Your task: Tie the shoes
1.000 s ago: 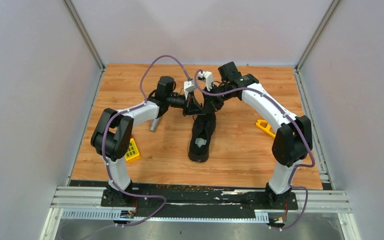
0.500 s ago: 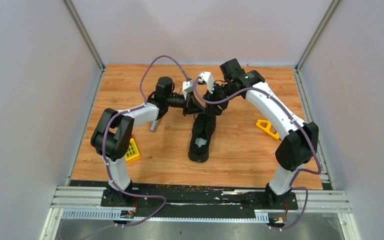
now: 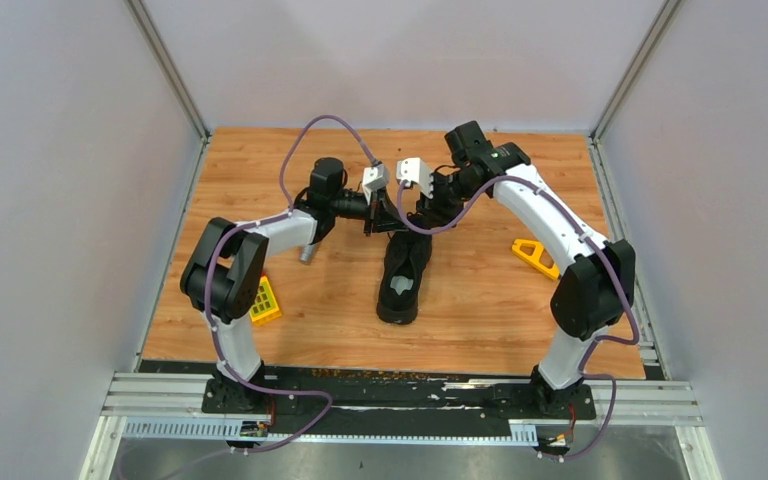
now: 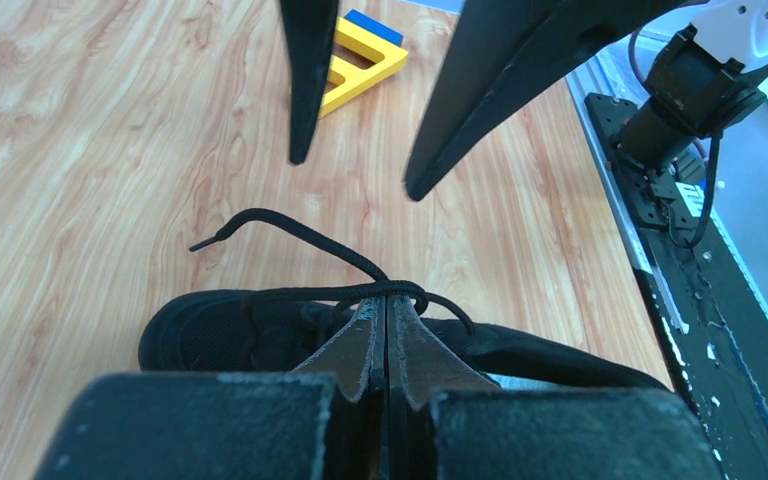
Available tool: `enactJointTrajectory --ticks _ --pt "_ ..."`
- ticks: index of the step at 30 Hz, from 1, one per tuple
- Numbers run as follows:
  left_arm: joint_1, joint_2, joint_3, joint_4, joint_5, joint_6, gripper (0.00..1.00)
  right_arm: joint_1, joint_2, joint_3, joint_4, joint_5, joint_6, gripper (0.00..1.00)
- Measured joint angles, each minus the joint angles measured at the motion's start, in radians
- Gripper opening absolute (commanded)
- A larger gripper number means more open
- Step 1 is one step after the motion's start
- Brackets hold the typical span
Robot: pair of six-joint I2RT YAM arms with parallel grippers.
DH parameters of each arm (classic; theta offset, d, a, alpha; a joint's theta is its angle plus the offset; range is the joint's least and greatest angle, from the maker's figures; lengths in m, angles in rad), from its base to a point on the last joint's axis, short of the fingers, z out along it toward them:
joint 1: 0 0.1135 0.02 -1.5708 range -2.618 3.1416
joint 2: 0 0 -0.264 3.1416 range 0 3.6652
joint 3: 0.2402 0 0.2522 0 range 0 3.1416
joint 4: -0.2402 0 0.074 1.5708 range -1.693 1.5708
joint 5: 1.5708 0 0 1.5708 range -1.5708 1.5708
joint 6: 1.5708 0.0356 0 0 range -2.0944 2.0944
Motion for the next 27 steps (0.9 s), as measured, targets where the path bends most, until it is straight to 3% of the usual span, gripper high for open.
enactJointTrajectory --ticks 13,15,17,19,22,27 --pt "0.0 -0.029 -0.003 -0.034 0.02 0.019 0.0 0.002 0.009 -0.072 0.167 0.006 -0.138 0.38" --pt "0.0 -0.029 -0.003 -0.047 0.021 0.024 0.0 0.003 0.009 -0.079 0.183 0.005 -0.152 0.3" --pt "0.0 -0.029 -0.003 -0.058 0.022 0.03 0.0 0.007 0.009 -0.09 0.203 0.004 -0.17 0.13" --pt "0.0 -0.029 -0.003 -0.068 0.022 0.038 0.0 0.014 0.009 -0.099 0.214 0.001 -0.186 0.08" --pt "0.0 -0.029 -0.003 -0.083 0.023 0.048 0.0 0.023 0.009 -0.108 0.221 -0.003 -0.189 0.17" --pt "0.0 -0.029 -0.003 -0.094 0.021 0.053 0.0 0.024 0.009 -0.128 0.233 -0.007 -0.19 0.21"
